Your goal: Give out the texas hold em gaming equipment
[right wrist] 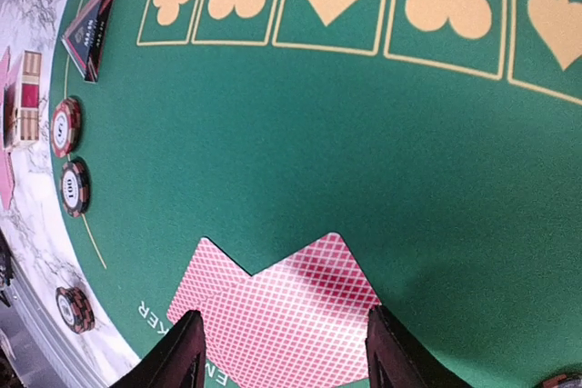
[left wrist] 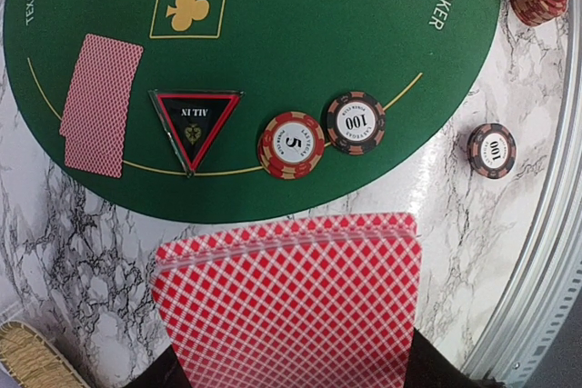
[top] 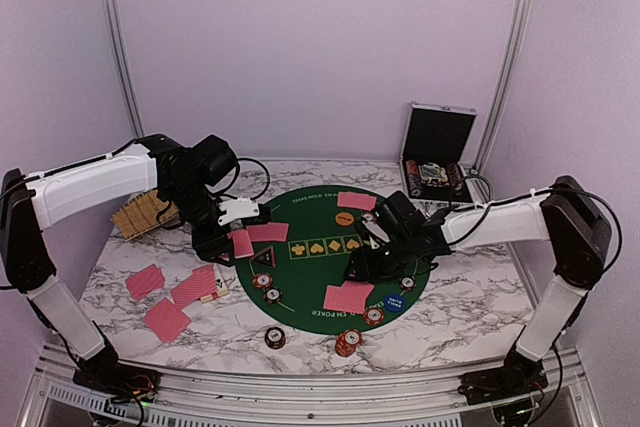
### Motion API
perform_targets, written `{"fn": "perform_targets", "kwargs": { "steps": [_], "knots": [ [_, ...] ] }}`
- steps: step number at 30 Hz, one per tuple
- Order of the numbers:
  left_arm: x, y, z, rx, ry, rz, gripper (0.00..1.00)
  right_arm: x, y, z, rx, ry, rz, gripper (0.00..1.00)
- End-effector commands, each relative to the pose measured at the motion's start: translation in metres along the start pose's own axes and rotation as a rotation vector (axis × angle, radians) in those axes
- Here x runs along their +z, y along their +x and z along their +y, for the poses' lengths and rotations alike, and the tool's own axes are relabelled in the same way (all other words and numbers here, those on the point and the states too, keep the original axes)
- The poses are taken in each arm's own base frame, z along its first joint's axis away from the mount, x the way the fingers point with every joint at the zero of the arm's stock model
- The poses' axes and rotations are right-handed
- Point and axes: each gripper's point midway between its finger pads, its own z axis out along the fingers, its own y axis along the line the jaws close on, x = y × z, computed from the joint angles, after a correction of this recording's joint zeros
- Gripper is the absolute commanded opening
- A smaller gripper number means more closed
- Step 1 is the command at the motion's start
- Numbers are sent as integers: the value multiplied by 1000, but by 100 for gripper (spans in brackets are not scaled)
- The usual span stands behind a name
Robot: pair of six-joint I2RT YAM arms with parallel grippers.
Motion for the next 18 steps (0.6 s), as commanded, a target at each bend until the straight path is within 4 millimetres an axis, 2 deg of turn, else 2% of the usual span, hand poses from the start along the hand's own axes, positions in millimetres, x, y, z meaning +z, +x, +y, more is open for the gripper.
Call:
{"fn": "perform_targets", "kwargs": {
  "steps": [1,5,9,11,15,18],
  "knots": [
    [-4,3,-6,0,29,11,64,-25,-25,27,-5,-55,-69,59],
    [-7,1,-6,3,23,0,64,-40,-47,58,1,-162,-111,59],
    [-9,-1,-5,1,21,-5,64,-49,-66,103,29,-379,-139,61],
    [-10,-3,-4,3,17,-10,64,-48,-75,129,36,-487,-146,66],
    [-11,-5,-2,2,16,-15,64,-37,-75,168,47,-616,-105,74],
    [-11,-7,-2,0,18,-20,64,-26,-73,189,70,-700,-68,76]
  ]
}}
